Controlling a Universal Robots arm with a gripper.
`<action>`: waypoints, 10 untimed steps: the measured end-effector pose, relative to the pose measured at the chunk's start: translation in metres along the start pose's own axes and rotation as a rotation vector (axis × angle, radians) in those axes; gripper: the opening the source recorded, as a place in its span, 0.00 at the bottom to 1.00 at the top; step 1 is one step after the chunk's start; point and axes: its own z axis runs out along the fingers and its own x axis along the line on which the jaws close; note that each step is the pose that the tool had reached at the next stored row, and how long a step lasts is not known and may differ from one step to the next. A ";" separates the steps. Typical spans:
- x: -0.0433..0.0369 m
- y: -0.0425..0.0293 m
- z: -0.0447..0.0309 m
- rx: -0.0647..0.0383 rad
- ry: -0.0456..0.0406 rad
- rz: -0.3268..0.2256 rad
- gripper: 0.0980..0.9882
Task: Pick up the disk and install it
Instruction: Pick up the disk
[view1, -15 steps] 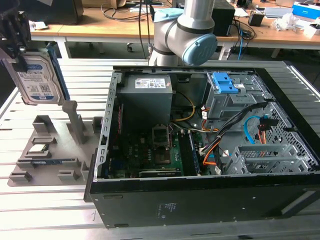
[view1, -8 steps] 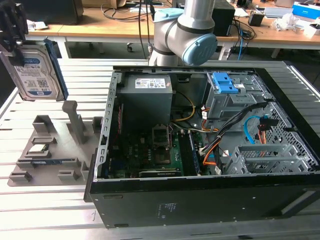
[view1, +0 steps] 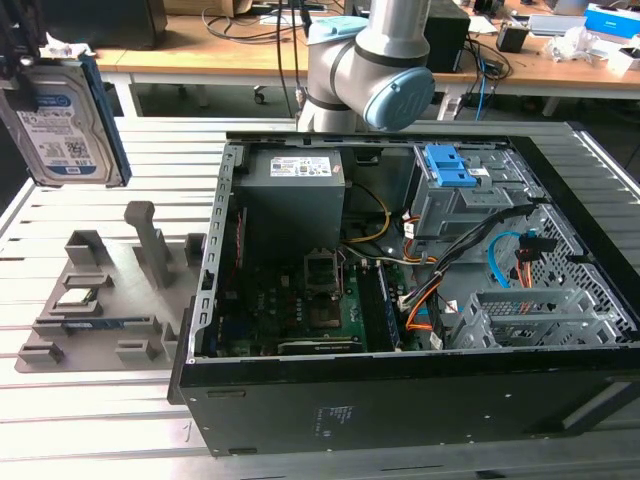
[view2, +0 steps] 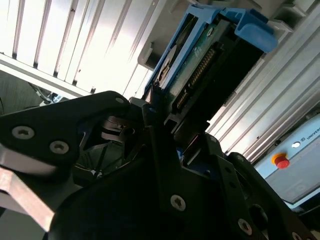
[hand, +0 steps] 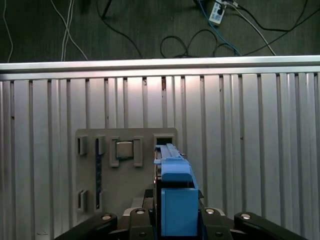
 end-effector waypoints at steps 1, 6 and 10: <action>0.0001 0.0001 -0.0031 0.000 0.0000 0.000 0.30; 0.0003 0.0005 -0.0131 0.000 0.0000 0.000 0.30; 0.0004 0.0007 -0.0195 0.000 -0.0001 0.000 0.30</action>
